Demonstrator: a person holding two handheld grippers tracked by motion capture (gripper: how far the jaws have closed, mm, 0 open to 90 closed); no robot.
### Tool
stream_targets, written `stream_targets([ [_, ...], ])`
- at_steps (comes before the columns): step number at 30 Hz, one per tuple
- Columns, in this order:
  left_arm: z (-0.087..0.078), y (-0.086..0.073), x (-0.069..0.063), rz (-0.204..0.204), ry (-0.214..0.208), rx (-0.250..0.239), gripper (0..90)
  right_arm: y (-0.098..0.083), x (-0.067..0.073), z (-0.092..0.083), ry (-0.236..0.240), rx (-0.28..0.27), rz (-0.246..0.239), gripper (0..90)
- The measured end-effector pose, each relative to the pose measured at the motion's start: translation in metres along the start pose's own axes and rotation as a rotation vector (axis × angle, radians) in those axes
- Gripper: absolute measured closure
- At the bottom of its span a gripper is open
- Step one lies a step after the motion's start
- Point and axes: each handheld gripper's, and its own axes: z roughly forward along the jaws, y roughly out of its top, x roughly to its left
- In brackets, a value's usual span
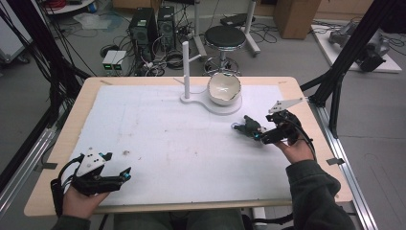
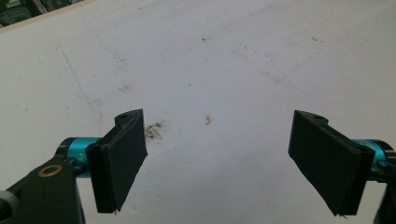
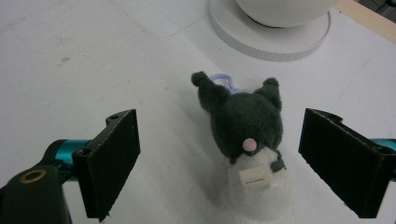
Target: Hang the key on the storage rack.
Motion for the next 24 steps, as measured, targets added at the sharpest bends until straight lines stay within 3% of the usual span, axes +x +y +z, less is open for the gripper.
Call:
stream_targets([
  [16,0.001,0.000,0.000,0.004,-0.001,0.006,19.5,0.002,-0.026,0.035,0.009,0.087,0.027,15.6],
  [24,0.002,0.000,0.001,0.004,-0.002,0.003,19.5,0.000,-0.028,0.055,0.022,0.177,0.012,19.0],
])
